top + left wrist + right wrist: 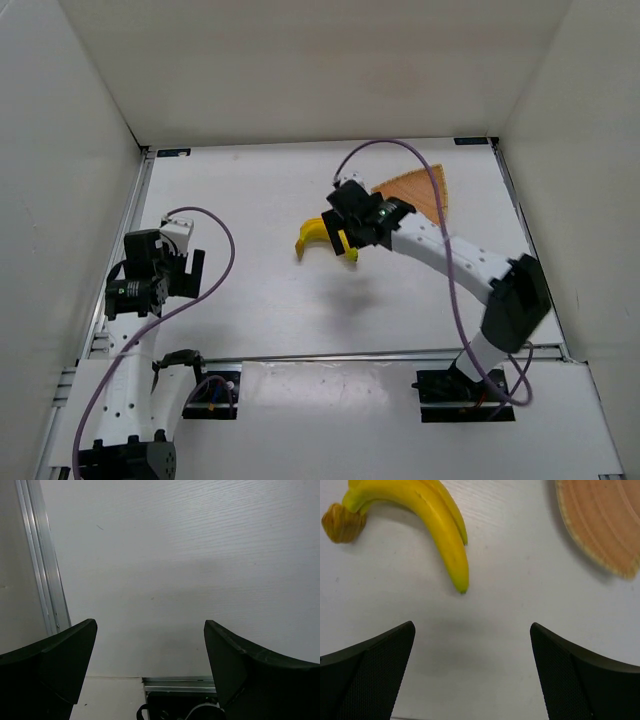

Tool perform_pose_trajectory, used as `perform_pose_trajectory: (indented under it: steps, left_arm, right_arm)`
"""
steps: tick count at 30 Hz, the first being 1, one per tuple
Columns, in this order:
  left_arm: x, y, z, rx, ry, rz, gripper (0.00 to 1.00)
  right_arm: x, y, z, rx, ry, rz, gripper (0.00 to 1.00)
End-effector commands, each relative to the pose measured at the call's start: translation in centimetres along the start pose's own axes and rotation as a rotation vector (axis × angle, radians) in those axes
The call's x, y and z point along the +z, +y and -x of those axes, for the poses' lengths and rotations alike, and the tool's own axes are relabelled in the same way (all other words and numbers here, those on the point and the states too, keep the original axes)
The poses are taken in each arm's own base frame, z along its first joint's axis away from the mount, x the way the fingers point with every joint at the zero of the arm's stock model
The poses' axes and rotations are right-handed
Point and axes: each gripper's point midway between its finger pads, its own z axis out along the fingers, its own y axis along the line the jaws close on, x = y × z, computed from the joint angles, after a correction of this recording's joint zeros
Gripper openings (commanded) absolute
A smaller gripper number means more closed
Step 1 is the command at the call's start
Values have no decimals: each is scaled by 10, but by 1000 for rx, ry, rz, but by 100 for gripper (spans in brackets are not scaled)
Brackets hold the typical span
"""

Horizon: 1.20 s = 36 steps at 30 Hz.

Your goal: Place and organize the fake fruits in the fruit bowl

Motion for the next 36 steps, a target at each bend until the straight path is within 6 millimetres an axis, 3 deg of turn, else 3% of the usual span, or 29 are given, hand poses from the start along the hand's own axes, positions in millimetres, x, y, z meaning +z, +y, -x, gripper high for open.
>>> perform_pose_trajectory:
  steps: [1,2,3,4,5,9,12,14,15,16,18,19,21,22,23,24,25,26,27,28,31,33,35,36]
  left_arm:
    - [-2,-6,14,9,-17,-52,100]
    - [1,-7,12,9,2,-58,100]
    - [-1,-3,14,9,-3,-43,100]
    - [2,-4,13,9,10,-47,100]
    - [2,-2,13,10,13,-38,100]
    - [5,-2,11,19,32,-44,100]
    - [7,-2,12,19,42,-48,100]
    - [9,-2,12,19,52,-51,100]
    - [11,-3,11,19,61,-54,100]
    - [13,-3,10,19,73,-58,100]
    - [15,-4,8,19,84,-62,100]
    - [17,-4,7,11,96,-65,100]
    - [18,-3,10,10,96,-65,100]
    - [19,-4,9,11,105,-68,100]
    - [18,-3,13,10,96,-65,100]
    - [20,-3,12,11,106,-68,100]
    - [22,-3,10,11,117,-72,100]
    - [20,-4,14,10,105,-79,100]
    - [22,-5,13,1,114,-81,100]
    - [22,-5,13,1,114,-81,100]
    - [25,-8,16,7,121,-99,100]
    - [25,-10,16,-2,119,-107,100]
    - [25,-9,18,-2,119,-107,100]
    - [25,-9,18,-2,119,-107,100]
  right_arm:
    - [30,13,54,-227,-70,230,100]
    - [55,15,52,-241,-21,249,100]
    - [62,22,52,-269,-4,276,100]
    - [67,23,67,-278,-25,284,100]
    - [88,28,57,-280,28,303,100]
    - [115,62,53,-254,94,470,100]
    - [133,74,40,-245,155,510,100]
    - [141,81,30,-233,190,531,95]
    - [144,82,29,-221,193,530,89]
    - [149,82,25,-213,207,519,69]
    - [147,83,29,-187,203,517,47]
    - [142,79,36,-174,183,495,20]
    - [125,61,61,-100,126,456,7]
    - [116,59,79,-77,63,450,7]
    - [115,42,80,-45,50,397,7]
    - [99,23,98,30,-11,357,7]
    - [95,8,109,78,-55,315,7]
    - [92,-9,111,126,-66,258,6]
    - [92,-51,114,232,-91,93,6]
    - [91,-73,115,283,-103,0,6]
    - [102,-135,90,432,-25,-239,4]
    - [124,-165,71,502,56,-316,4]
    - [133,-189,62,581,97,-365,4]
    - [144,-193,53,601,127,-371,4]
